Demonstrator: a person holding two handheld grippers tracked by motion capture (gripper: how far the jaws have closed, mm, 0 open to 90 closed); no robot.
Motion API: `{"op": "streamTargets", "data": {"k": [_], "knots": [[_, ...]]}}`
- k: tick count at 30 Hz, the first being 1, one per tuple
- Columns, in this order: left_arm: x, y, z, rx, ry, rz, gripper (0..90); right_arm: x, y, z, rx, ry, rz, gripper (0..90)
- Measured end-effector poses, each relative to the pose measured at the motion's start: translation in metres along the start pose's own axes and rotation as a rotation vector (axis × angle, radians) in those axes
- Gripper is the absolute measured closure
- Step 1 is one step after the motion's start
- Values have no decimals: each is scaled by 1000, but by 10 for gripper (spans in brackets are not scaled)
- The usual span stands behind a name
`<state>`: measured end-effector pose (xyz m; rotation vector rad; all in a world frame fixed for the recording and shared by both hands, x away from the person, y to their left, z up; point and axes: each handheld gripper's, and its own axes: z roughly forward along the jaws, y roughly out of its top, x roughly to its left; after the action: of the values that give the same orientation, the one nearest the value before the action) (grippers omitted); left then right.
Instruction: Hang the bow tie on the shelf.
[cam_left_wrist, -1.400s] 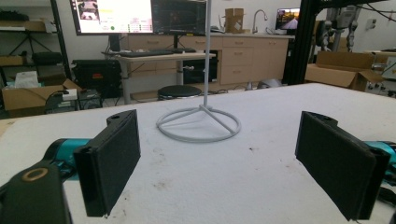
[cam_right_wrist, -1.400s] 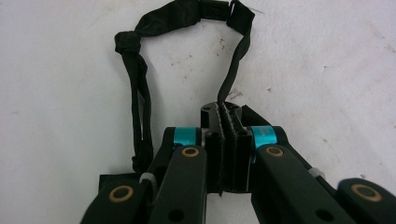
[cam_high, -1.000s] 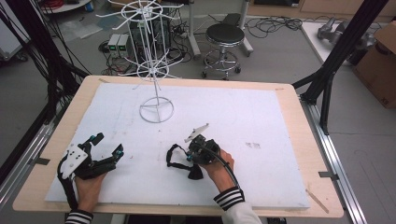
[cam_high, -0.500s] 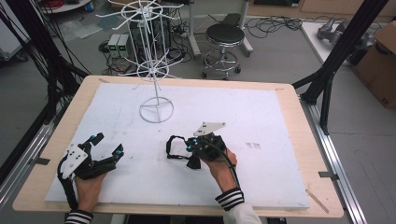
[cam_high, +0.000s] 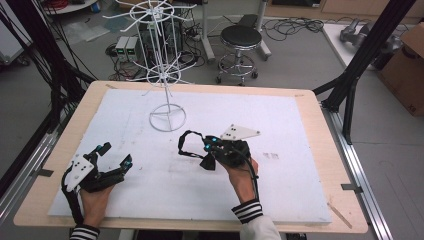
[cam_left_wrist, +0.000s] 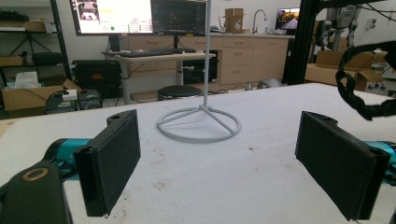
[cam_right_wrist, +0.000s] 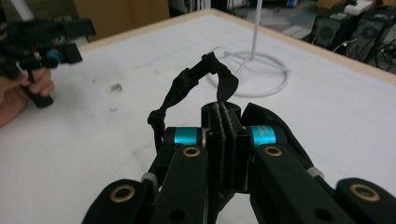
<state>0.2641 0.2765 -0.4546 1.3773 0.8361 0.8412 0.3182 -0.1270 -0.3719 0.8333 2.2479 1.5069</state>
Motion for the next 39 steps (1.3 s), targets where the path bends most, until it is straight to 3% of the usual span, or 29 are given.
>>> {"op": "streamTargets", "data": {"k": [2,12,25,39], "knots": [[0,0,0,0,0,0,144,-1,4,-3,-39,-1,15,883],[0,0,0,-1,0,0,145,1,29,-9,-128,-8,0,883],[0,0,0,-2,0,-1,145,3,53,-7,-166,1,-26,883],[1,0,0,-3,1,-4,144,4,84,8,-187,-4,-61,883]]}}
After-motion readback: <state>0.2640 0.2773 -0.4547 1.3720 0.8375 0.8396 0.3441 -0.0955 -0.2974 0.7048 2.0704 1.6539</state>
